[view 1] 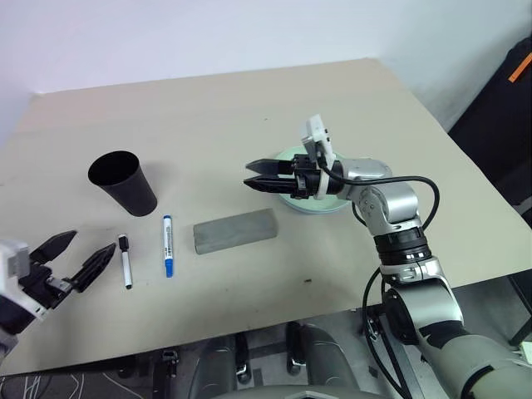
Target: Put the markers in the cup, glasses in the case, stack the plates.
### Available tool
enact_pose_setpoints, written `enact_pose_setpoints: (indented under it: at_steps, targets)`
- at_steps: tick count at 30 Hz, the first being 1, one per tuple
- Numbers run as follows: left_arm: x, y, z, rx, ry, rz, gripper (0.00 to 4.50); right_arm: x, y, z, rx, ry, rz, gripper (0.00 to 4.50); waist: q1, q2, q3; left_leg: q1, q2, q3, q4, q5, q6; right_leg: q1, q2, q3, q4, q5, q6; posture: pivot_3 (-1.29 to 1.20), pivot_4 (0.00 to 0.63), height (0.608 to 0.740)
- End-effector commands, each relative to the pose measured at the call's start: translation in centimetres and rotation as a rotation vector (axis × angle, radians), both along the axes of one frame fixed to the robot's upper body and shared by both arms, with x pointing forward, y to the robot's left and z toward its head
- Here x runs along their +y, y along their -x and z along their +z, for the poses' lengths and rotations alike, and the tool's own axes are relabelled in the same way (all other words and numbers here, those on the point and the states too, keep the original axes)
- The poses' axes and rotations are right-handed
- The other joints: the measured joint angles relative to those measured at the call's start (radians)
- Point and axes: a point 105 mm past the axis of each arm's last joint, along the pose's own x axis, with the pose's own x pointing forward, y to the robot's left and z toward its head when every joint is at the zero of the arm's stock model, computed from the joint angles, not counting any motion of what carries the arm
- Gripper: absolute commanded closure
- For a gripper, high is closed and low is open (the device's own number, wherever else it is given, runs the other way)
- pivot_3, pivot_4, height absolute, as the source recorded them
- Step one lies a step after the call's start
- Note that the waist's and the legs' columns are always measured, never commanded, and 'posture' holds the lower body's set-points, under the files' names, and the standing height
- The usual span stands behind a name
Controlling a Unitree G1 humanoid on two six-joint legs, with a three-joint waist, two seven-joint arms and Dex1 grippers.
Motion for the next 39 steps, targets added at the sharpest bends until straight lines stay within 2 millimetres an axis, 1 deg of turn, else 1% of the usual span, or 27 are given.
enact_pose_setpoints:
  at_steps: [1, 4, 5, 9, 11, 15, 17, 22, 24, 26, 31, 33, 35, 39]
  targets:
    - [1.7, 0.7, 0.2, -0.008, -0.024, 0.08, 0.0, -0.6, 1.1, 1.2, -0.079, -0.012, 0.026, 1.12, 0.006, -0.001, 0.0, 0.002, -0.001, 0.004, -0.001, 0.0, -0.001, -0.003, -0.001, 0.001, 0.0, -0.004, 0.001, 0.0, 0.15, 0.74]
    - [2.2, 0.7, 0.0, -0.015, -0.064, 0.112, 0.0, -0.8, 1.4, 0.8, -0.109, 0.028, 0.024, 0.12, 0.002, -0.001, 0.0, 0.002, -0.001, 0.002, -0.003, 0.002, -0.005, -0.005, -0.001, -0.001, -0.001, -0.006, -0.002, 0.0, 0.15, 0.74]
    - [2.3, 0.7, -0.2, -0.007, -0.063, 0.122, 0.0, -0.7, 1.4, 0.8, -0.112, 0.031, 0.015, 0.03, -0.002, -0.001, 0.0, 0.0, -0.001, 0.002, -0.002, 0.002, -0.005, -0.005, -0.001, -0.002, -0.001, -0.004, -0.004, 0.0, 0.15, 0.74]
    - [2.3, 0.2, -1.2, 0.037, -0.072, 0.149, 0.0, -0.2, 0.6, 0.5, -0.136, 0.041, -0.053, 0.03, -0.006, -0.002, 0.0, 0.0, -0.001, 0.003, -0.001, 0.002, -0.004, -0.004, -0.001, -0.001, -0.001, -0.003, -0.003, 0.0, 0.15, 0.74]
    - [1.8, -0.1, -1.6, 0.057, -0.071, 0.152, 0.0, -0.1, 0.6, 0.2, -0.137, 0.053, -0.058, 0.03, -0.005, -0.002, 0.0, 0.001, -0.001, 0.003, 0.0, 0.002, -0.004, -0.003, -0.001, -0.002, -0.001, -0.002, -0.003, 0.0, 0.15, 0.74]
    - [0.9, -0.6, -2.3, 0.106, -0.082, 0.164, 0.0, -0.4, 0.4, 0.5, -0.136, 0.039, -0.076, 0.03, -0.003, -0.002, 0.0, 0.001, 0.0, 0.003, 0.0, 0.002, -0.004, -0.003, -0.001, -0.003, -0.001, -0.002, -0.003, 0.0, 0.15, 0.74]
    - [0.4, -1.0, -2.6, 0.117, -0.071, 0.172, 0.0, -0.6, 0.2, 0.3, -0.14, 0.049, -0.09, 0.03, -0.003, -0.002, 0.0, 0.001, 0.0, 0.003, 0.0, 0.002, -0.004, -0.002, -0.001, -0.003, -0.001, -0.002, -0.003, 0.0, 0.15, 0.74]
    - [-1.4, -2.3, -2.7, 0.118, -0.088, 0.147, 0.0, -0.7, -0.3, 0.1, -0.155, 0.056, -0.119, 0.03, -0.003, -0.002, -0.001, 0.001, 0.0, 0.003, 0.0, 0.002, -0.004, -0.002, -0.001, -0.003, -0.001, -0.002, -0.003, 0.0, 0.15, 0.74]
    - [-1.9, -2.8, -3.4, 0.148, -0.105, 0.151, 0.0, -0.7, -0.3, 0.2, -0.156, 0.052, -0.123, 0.03, -0.003, -0.003, -0.001, 0.001, 0.0, 0.003, 0.001, 0.002, -0.004, -0.002, -0.001, -0.003, -0.001, -0.002, -0.003, 0.0, 0.15, 0.74]
    - [-2.2, -3.1, -3.9, 0.177, -0.118, 0.156, 0.0, -0.7, -0.4, 0.2, -0.154, 0.049, -0.127, 0.03, -0.004, -0.003, -0.001, 0.001, 0.0, 0.003, 0.002, 0.003, -0.004, -0.002, -0.001, -0.003, 0.001, -0.001, -0.003, 0.0, 0.15, 0.74]
    - [-2.9, -3.7, -4.5, 0.246, -0.125, 0.197, 0.0, -1.0, -0.7, 0.3, -0.153, 0.051, -0.147, 0.03, -0.003, -0.003, 0.0, 0.001, 0.0, 0.002, 0.008, 0.002, -0.004, -0.002, -0.001, -0.003, 0.006, -0.002, -0.003, 0.0, 0.15, 0.74]
    - [-2.6, -3.9, -4.9, 0.304, -0.136, 0.255, 0.0, -1.1, -0.9, 0.2, -0.157, 0.056, -0.16, 0.03, -0.002, -0.003, 0.0, 0.001, 0.002, 0.001, 0.012, 0.002, -0.004, 0.0, 0.0, -0.004, 0.008, -0.002, -0.002, 0.0, 0.15, 0.74]
    - [-1.8, -3.9, -5.2, 0.355, -0.135, 0.332, 0.0, -1.2, -1.0, 0.4, -0.164, 0.045, -0.169, 0.03, -0.001, -0.003, 0.0, 0.001, 0.002, -0.001, 0.013, 0.002, -0.004, 0.001, 0.0, -0.005, 0.008, -0.002, 0.001, 0.0, 0.15, 0.74]
    - [-1.7, -4.1, -4.9, 0.417, -0.092, 0.385, 0.0, -1.2, -1.1, 0.5, -0.167, 0.049, -0.175, 0.03, 0.0, -0.003, 0.0, 0.001, 0.002, -0.003, 0.013, 0.002, -0.004, 0.002, 0.001, -0.005, 0.006, 0.002, 0.0, 0.0, 0.15, 0.74]
